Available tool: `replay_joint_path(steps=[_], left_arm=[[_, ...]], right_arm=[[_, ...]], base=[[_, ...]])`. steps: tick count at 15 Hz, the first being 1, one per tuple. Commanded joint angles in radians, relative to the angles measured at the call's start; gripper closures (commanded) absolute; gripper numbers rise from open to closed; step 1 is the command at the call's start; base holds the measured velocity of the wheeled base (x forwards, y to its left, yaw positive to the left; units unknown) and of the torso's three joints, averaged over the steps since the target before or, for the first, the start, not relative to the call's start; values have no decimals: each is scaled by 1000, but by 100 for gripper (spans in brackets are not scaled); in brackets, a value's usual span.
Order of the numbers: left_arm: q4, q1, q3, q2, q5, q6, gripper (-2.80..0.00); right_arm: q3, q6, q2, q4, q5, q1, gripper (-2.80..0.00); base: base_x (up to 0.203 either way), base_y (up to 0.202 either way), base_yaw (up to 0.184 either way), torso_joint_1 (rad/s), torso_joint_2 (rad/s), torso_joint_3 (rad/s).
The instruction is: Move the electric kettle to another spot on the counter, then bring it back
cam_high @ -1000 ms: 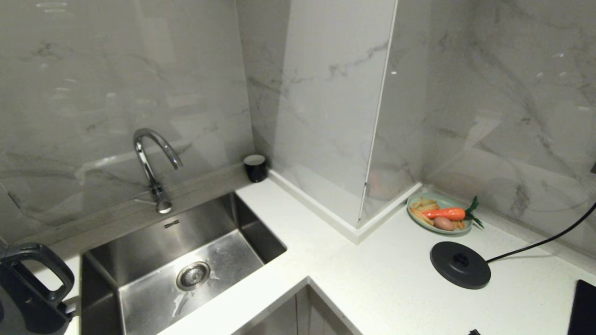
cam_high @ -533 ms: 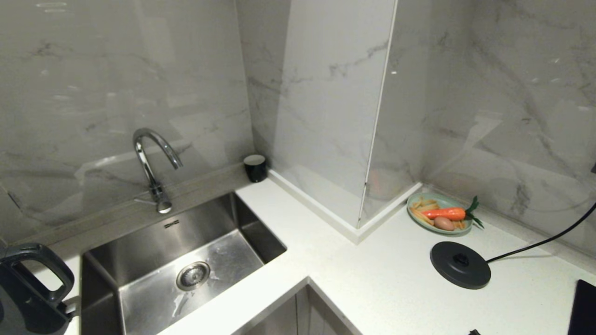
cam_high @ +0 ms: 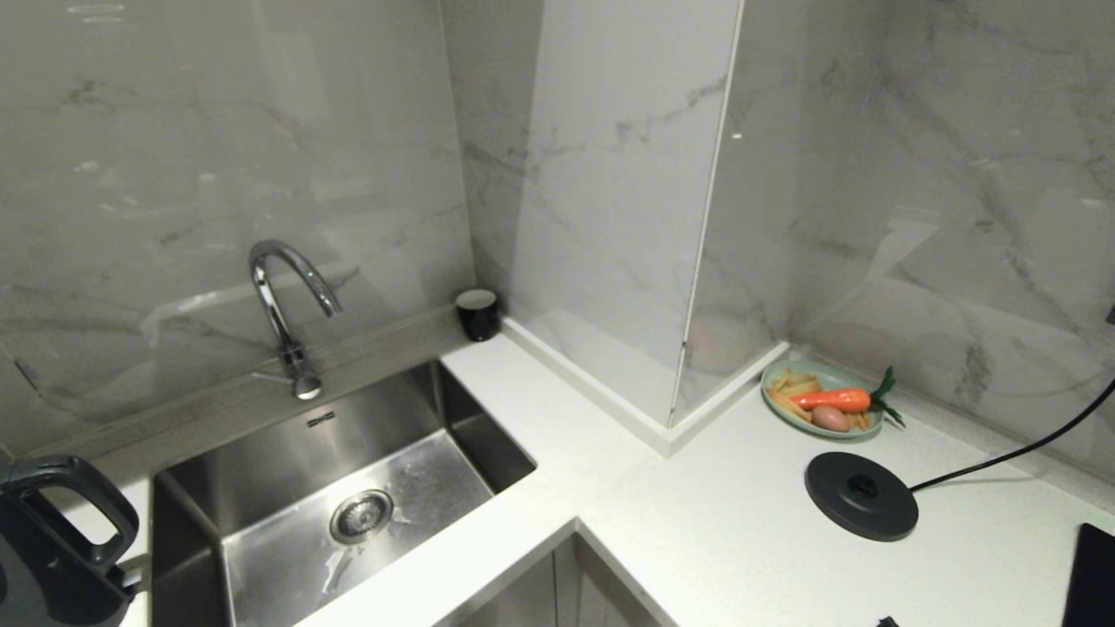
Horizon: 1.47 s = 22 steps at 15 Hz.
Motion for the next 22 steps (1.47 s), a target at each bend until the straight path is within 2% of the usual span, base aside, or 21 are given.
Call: replay_joint_path(steps=[1,7,9,22], left_arm=[[-83,0,75,-10,35,11,0],[-120,1,132,-10,18,-2,0],[-120,3,147,-10,-47,-27,0],[-119,0,147,-10,-43,-22,0]], right_arm=[[0,0,0,0,0,0,0],[0,0,0,-1,0,0,0],[0,0,0,0,0,0,0],[0,0,0,-1,0,0,0]], base=[[0,0,0,0,0,0],[0,0,0,0,0,0],[0,0,0,0,0,0],[0,0,0,0,0,0]])
